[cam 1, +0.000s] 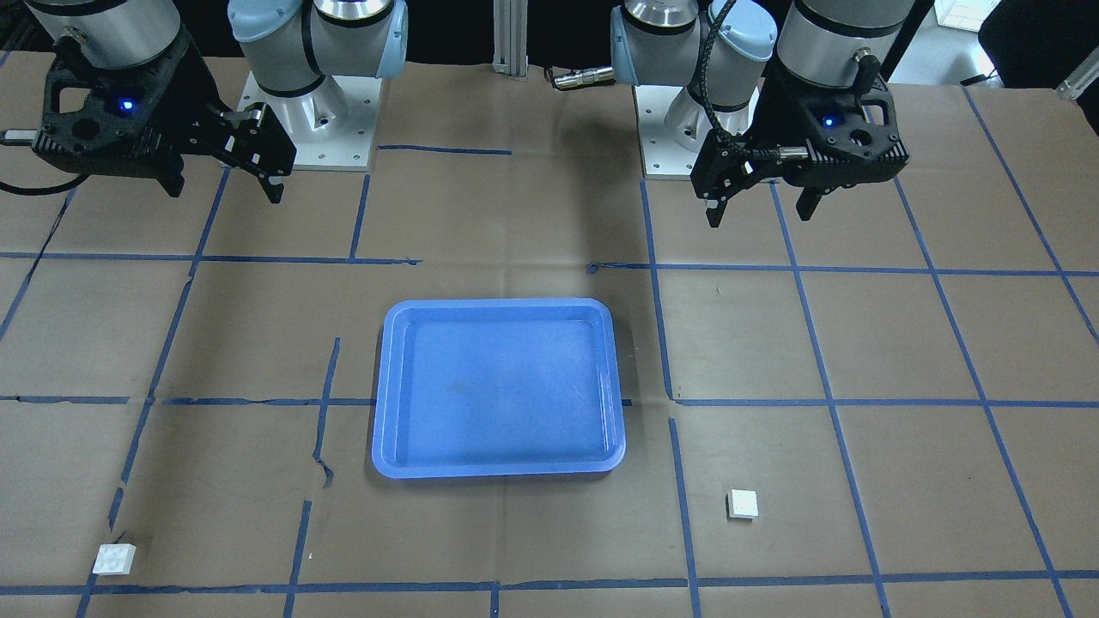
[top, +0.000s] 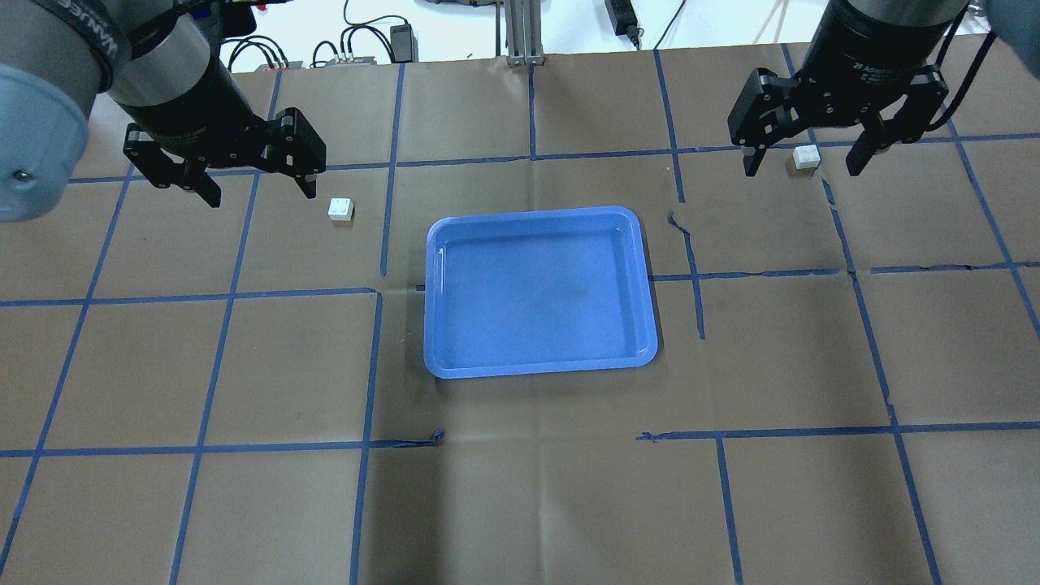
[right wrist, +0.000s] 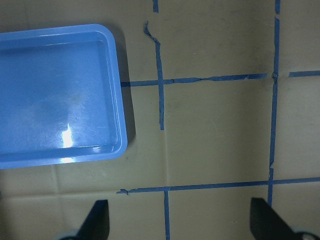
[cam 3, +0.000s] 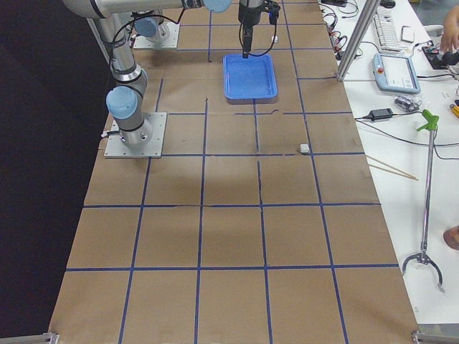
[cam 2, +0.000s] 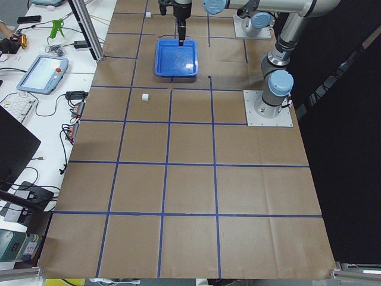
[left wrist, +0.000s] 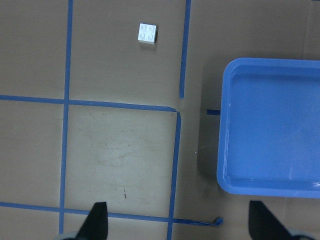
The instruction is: Assemble white blocks and place on blue tray
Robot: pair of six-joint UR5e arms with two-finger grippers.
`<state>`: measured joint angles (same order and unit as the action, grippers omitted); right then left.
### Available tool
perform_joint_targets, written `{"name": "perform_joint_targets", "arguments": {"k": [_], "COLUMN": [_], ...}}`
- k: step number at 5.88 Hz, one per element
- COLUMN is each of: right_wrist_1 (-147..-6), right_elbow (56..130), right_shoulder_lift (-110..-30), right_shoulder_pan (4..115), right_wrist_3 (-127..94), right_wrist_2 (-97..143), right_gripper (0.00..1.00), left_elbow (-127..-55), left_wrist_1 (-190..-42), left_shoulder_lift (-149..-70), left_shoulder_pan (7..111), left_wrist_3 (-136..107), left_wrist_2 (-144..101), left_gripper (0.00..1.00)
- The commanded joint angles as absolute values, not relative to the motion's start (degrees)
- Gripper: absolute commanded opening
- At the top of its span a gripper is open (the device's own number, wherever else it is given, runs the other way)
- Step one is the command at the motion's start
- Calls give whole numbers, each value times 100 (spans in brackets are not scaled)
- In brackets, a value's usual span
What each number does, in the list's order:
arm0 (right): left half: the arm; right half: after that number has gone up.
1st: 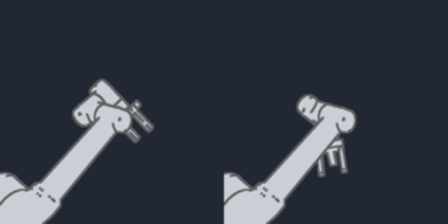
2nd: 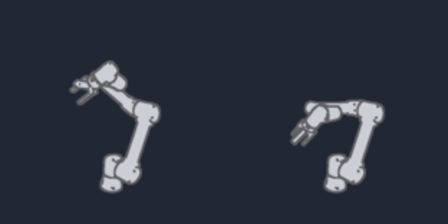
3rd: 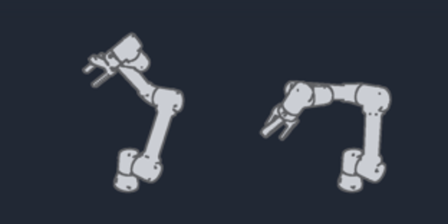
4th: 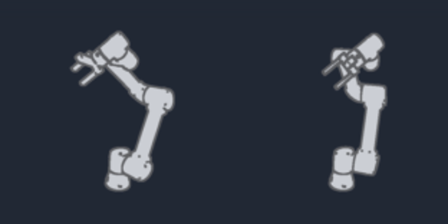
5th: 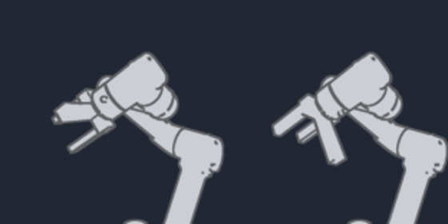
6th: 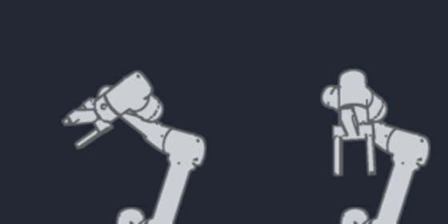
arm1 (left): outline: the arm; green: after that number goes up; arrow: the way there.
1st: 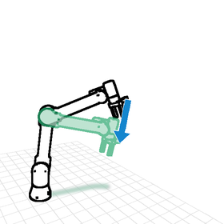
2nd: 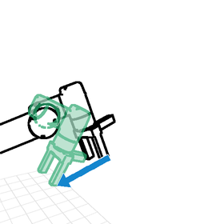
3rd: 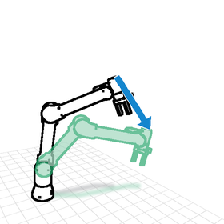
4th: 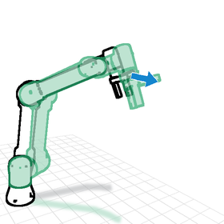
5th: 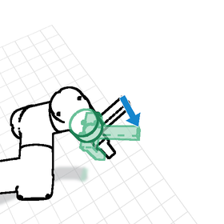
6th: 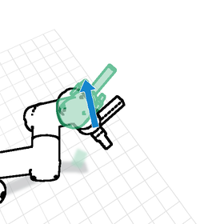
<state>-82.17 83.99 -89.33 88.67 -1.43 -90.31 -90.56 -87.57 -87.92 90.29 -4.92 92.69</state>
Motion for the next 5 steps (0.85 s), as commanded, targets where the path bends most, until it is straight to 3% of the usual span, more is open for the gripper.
{"name": "perform_joint_targets", "arguments": {"k": [1,5], "right_wrist_1": [-8218,-8525], "right_elbow": [8367,8315], "right_shoulder_lift": [-8930,-8685], "right_shoulder_pan": [8851,8072], "right_wrist_3": [-106,4362], "right_wrist_2": [-9035,-8991], "right_gripper": [100,100], "left_elbow": [-9053,-9193], "left_wrist_1": [-8771,-8667], "left_shoulder_lift": [-8754,-9060], "left_shoulder_pan": [9000,8824], "left_wrist_3": [-475,31], "left_wrist_2": [9281,9062], "left_gripper": [99,99]}}
